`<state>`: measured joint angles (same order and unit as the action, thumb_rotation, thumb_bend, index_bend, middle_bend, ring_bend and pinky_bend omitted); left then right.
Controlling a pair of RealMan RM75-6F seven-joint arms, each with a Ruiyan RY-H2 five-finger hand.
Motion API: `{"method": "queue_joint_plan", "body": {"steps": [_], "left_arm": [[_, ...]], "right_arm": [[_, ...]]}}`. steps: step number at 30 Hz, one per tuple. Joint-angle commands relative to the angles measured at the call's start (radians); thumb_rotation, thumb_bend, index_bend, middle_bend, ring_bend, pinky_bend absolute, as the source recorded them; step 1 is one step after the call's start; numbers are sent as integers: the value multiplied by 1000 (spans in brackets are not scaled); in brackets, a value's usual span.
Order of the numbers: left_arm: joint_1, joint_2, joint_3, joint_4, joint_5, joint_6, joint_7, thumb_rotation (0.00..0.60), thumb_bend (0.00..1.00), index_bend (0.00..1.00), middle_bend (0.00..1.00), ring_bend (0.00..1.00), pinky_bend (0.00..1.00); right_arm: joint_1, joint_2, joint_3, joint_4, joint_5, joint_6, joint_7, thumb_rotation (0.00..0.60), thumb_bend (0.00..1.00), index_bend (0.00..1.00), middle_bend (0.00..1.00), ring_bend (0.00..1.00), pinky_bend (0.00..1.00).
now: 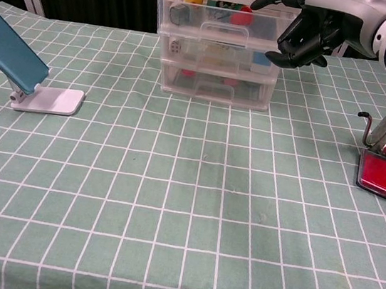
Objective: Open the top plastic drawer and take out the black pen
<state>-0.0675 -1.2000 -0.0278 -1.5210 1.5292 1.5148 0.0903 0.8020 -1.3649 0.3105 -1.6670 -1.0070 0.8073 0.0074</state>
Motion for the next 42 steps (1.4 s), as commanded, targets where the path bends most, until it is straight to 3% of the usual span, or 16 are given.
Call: {"method": "queue_joint_plan", "body": {"steps": [1, 4, 13, 32, 36, 42], "left_arm": [[-1, 0, -1, 0, 0, -1, 0, 600, 0, 118, 73, 86, 198], [-2, -1, -1, 0, -2, -3, 0, 600, 0, 118, 74, 85, 198], [2, 2, 2, -1, -6, -1, 1, 600, 0, 118, 73, 85, 198], [2, 3, 3, -5, -8, 0, 7, 600, 0, 118, 74, 85, 198], [2, 3, 3, -6, -9, -1, 7, 600, 0, 118, 73, 85, 198], [3, 4, 4, -8, -7, 0, 9, 600, 0, 118, 73, 85, 197]], "right_arm": [[22, -8, -2, 18, 37, -21, -17, 600, 342, 125, 803, 740, 818], [37, -13, -4, 33, 64, -31, -29, 600, 343, 137, 805, 741, 820], [28, 4, -13, 3, 77, -21, -9, 600, 354, 343, 824, 756, 842], [-62, 160, -70, -193, -73, -66, 143, 600, 355, 343, 827, 757, 844], [-68, 174, -80, -203, -96, -69, 152, 600, 355, 312, 827, 757, 844], [-73, 203, -95, -216, -141, -42, 112, 600, 313, 55, 827, 756, 844]]}}
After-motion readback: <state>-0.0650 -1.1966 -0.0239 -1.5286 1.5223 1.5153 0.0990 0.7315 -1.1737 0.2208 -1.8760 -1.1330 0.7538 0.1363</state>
